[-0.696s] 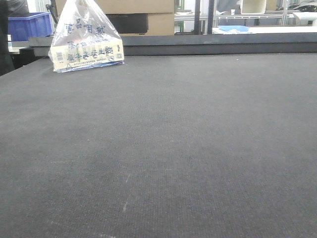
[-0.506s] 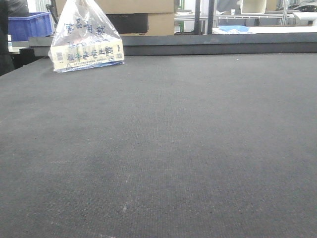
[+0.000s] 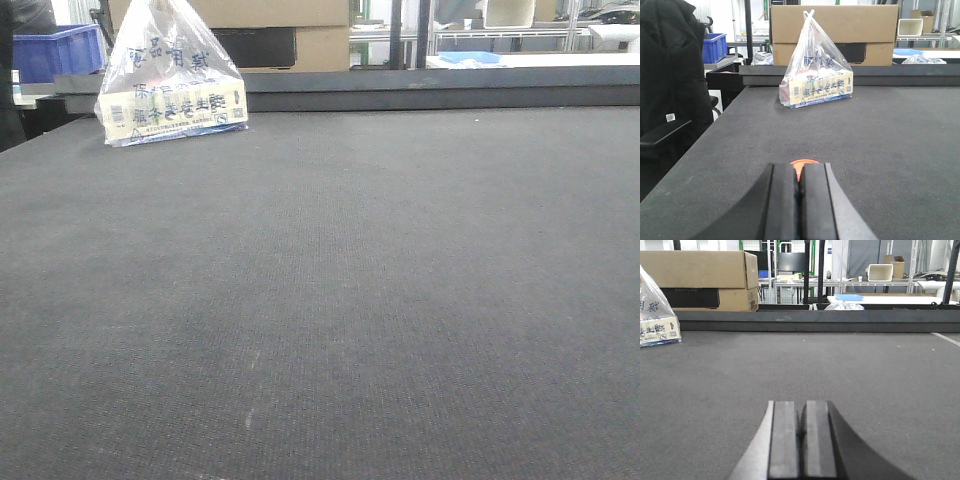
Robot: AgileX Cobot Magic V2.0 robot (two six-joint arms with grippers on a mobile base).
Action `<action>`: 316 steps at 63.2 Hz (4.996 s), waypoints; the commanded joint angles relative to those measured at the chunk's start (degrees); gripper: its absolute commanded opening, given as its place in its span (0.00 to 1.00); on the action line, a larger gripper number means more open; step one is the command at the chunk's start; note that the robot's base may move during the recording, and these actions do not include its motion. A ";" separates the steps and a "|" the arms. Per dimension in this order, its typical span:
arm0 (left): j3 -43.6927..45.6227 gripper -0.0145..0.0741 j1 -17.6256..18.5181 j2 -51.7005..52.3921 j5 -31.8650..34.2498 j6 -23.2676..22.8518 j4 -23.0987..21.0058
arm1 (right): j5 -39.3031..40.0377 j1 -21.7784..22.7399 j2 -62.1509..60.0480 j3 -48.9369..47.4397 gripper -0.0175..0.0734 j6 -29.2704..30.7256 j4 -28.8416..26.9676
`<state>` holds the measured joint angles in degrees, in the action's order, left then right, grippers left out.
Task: Place cylindrical capacitor in blue bin on shelf
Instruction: 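Lower both open grippers toward the orange cylinder and brown capacitor, then close left gripper on orange cylinder, right gripper on brown capacitor, then lift both held cylinders up off the table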
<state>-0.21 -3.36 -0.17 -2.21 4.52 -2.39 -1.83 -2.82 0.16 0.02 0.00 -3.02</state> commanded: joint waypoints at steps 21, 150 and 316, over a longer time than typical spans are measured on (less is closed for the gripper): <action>0.21 0.04 0.25 0.17 3.74 -0.26 0.74 | 2.50 0.35 -0.16 -0.02 0.01 0.00 -0.21; 53.04 0.04 0.13 -67.11 -43.46 -0.70 -10.42 | -46.70 0.35 81.39 -48.62 0.66 0.00 0.34; 55.13 0.04 0.13 -75.85 -37.07 -2.23 1.53 | -44.19 0.35 77.66 -48.62 0.01 0.00 -0.72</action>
<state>54.62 -3.36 -80.37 -40.23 2.57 -0.85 -46.10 -2.82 81.25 -48.20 0.00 -4.05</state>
